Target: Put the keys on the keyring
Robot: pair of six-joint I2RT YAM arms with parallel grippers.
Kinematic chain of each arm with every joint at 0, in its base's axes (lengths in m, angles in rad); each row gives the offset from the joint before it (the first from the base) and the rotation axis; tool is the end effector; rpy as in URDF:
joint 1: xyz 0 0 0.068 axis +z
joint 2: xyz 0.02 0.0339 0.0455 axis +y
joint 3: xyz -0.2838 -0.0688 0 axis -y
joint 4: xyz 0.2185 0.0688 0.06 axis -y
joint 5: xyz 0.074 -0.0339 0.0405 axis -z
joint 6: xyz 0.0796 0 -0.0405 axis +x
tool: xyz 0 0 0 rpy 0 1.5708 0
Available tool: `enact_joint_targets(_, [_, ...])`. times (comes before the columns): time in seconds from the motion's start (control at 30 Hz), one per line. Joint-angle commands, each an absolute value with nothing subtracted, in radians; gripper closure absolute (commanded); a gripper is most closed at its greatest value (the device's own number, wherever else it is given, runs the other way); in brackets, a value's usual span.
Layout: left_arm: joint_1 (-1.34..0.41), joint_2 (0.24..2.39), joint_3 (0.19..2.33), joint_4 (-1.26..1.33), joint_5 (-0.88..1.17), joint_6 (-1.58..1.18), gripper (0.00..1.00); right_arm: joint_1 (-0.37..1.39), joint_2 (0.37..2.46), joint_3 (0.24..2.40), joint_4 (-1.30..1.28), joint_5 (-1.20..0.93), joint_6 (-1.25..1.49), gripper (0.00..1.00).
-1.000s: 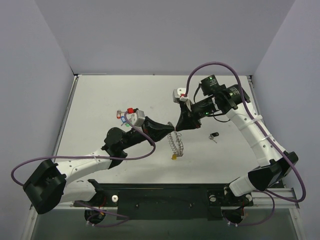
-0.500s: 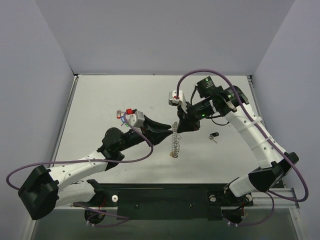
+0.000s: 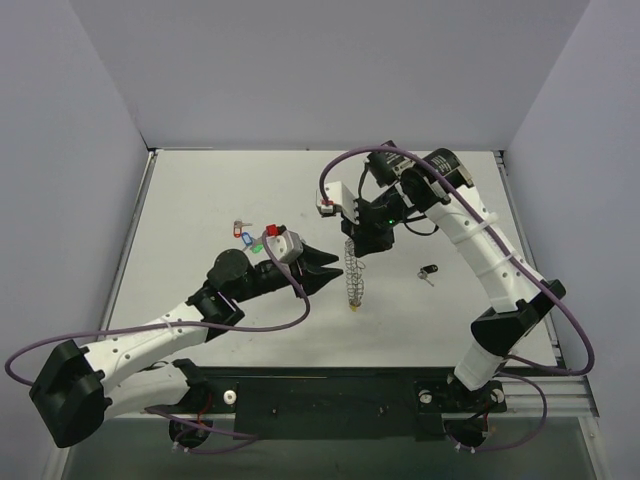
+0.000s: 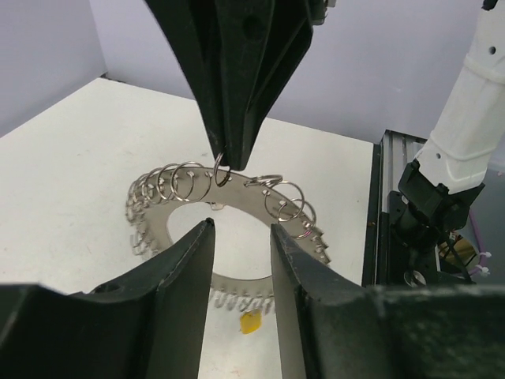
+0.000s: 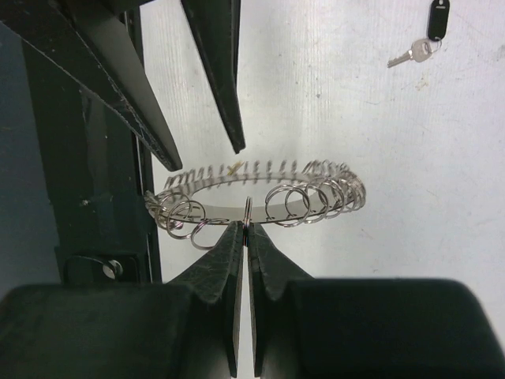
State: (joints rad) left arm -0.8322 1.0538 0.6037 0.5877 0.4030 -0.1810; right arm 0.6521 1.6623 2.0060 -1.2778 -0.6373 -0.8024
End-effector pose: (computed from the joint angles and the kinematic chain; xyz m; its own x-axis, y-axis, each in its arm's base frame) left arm 0.1442 -0.2047 0.3394 -0.0787 -0.1595 -0.9841 0.9430 0.3084 -0.1254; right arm 0.2204 0.2279 0.4153 0.1087 -0.6441 -0.7572 -0.9939 -0.0561 -0.0950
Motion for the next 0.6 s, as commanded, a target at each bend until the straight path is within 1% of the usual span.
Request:
enact_joint_targets(0.0, [-0.845,1.092,0.657,0.669,0.437,-0.113,0.6,0.676,1.675,2.034,-1.569,-0.551,-0.844,1.0])
enact_joint_targets(0.2, [-0.856,1.15,0.638,0.811,0.396,-0.13,0.66,0.68,1.683,2.031,-1.571,-0.552,-0.841,1.0])
enact_joint_targets(0.33, [-0.864,1.175,0.632,0.864,0.362,-0.127,0.66,0.678,1.684,2.028,-1.571,-0.566,-0.851,1.0])
enact_joint_targets(0.57, [-0.867,1.221,0.65,0.887,0.365,-0.123,0.66,0.678,1.68,2.022,-1.569,-0.589,-0.864,1.0])
